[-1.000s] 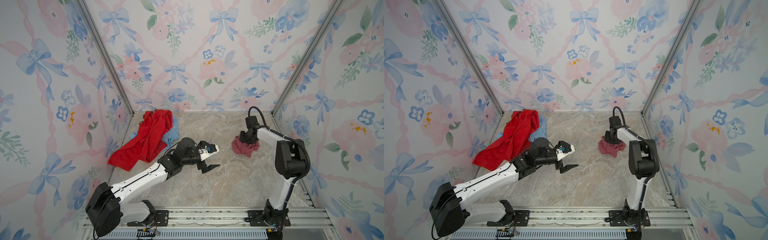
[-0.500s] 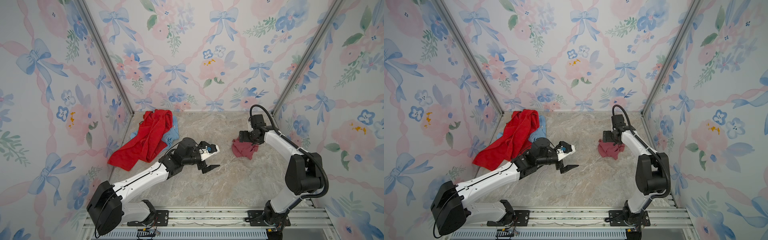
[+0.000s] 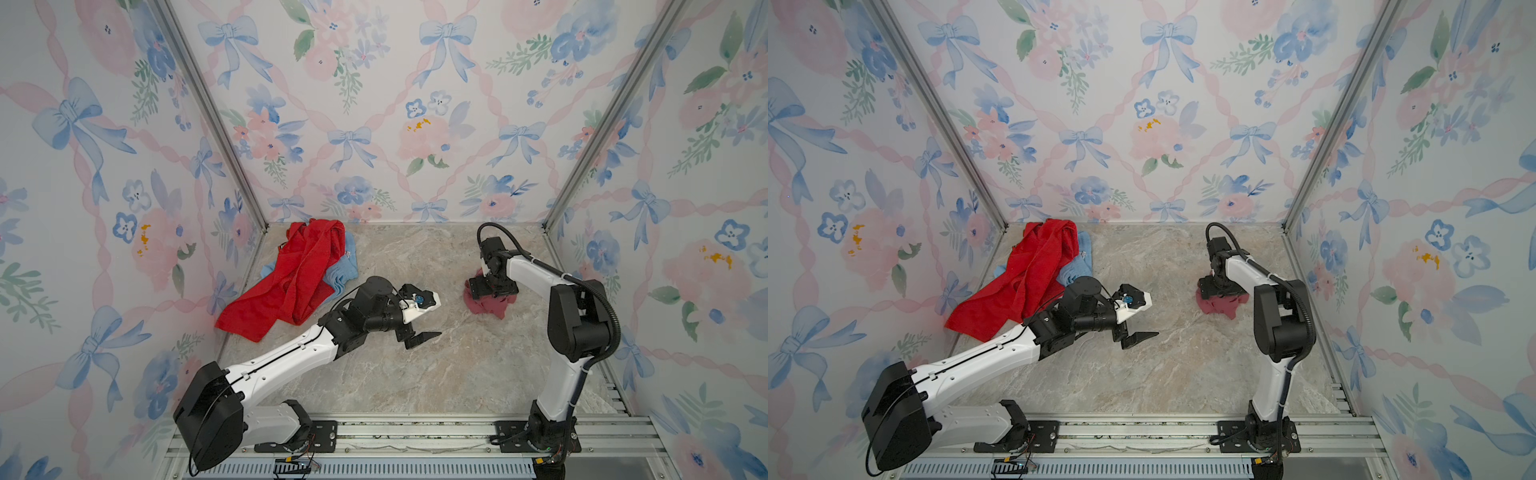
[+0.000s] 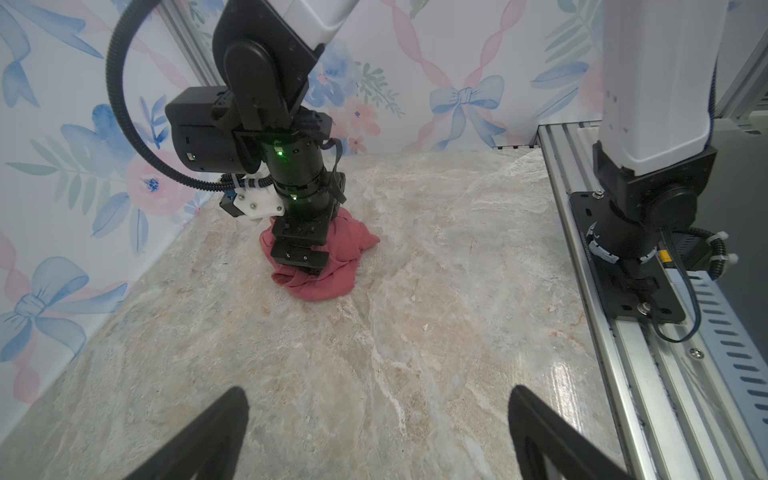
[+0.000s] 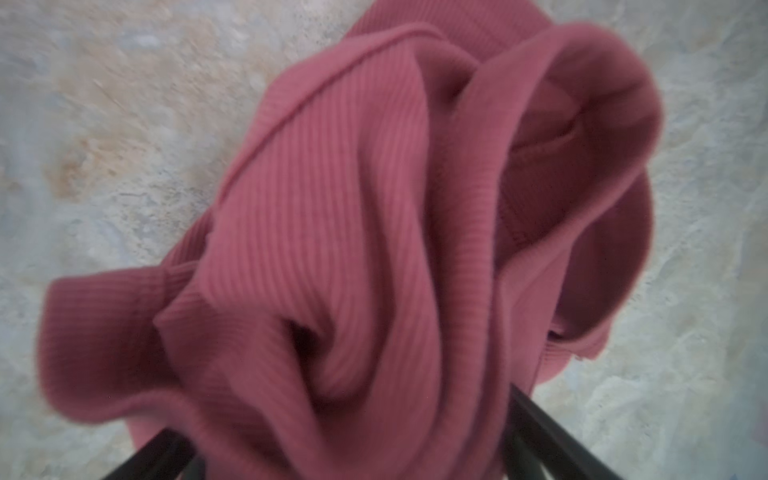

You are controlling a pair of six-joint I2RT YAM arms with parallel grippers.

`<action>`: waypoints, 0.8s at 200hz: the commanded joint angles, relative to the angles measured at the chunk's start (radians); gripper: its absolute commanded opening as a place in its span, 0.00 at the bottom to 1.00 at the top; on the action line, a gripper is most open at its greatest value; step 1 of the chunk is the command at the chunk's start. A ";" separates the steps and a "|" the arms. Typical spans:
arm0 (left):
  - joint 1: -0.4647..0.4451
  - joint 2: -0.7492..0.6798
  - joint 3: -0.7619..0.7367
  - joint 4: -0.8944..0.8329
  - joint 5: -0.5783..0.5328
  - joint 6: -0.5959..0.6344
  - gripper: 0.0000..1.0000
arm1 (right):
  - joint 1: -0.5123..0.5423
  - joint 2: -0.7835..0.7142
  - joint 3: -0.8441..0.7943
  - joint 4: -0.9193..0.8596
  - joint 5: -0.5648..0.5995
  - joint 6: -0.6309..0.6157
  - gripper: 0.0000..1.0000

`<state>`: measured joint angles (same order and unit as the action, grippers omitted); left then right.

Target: Pick out a specific cloth from the pile

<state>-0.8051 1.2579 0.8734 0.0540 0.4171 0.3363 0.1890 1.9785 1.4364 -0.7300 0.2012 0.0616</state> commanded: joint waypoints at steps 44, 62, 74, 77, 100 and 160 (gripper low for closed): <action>-0.009 0.011 0.006 -0.008 0.014 -0.013 0.98 | -0.040 0.160 0.130 -0.136 -0.027 -0.049 0.99; -0.009 0.014 0.006 -0.010 0.014 -0.011 0.98 | -0.049 0.174 0.134 -0.139 -0.074 -0.049 0.89; -0.009 0.014 0.007 -0.009 0.013 -0.011 0.98 | -0.052 0.185 0.142 -0.148 -0.093 -0.050 0.83; -0.009 0.014 0.007 -0.009 0.013 -0.011 0.98 | -0.054 0.188 0.145 -0.150 -0.095 -0.051 0.82; -0.009 0.013 0.007 -0.011 0.011 -0.010 0.98 | -0.061 0.201 0.155 -0.151 -0.108 -0.051 0.70; -0.010 0.011 0.007 -0.014 0.004 -0.008 0.98 | -0.098 0.199 0.201 -0.141 -0.163 -0.031 0.15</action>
<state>-0.8070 1.2629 0.8734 0.0509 0.4168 0.3363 0.1143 2.1223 1.6325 -0.8497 0.0338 0.0269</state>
